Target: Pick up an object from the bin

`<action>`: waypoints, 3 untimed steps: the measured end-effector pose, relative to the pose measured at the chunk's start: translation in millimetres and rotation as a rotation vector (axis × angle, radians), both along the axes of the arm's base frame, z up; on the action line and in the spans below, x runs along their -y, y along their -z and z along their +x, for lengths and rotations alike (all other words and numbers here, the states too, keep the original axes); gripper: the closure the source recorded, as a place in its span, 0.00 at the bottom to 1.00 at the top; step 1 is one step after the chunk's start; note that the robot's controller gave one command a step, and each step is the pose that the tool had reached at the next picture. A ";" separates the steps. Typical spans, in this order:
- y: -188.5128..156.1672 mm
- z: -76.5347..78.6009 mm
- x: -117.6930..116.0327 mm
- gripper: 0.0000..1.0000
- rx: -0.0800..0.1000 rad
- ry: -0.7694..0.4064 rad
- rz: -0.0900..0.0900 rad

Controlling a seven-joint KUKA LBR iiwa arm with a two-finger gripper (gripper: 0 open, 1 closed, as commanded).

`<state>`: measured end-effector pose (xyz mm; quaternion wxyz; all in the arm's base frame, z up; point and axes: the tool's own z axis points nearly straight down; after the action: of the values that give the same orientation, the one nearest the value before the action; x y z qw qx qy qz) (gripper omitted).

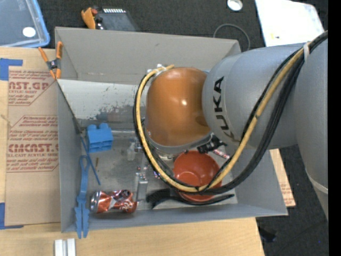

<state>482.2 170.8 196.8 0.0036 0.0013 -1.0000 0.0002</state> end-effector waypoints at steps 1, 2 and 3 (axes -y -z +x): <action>-3.8 2.0 0.9 0.00 0.007 0.002 0.002; 75.3 0.1 -23.0 0.00 0.011 -0.023 0.004; 88.7 -2.4 -48.3 0.00 0.017 -0.172 0.003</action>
Offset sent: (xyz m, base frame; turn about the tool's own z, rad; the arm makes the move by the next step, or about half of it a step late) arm -0.0027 0.0364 -0.1268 -0.0362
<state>479.8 219.1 108.0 -0.0047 0.0870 -0.9962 -0.0012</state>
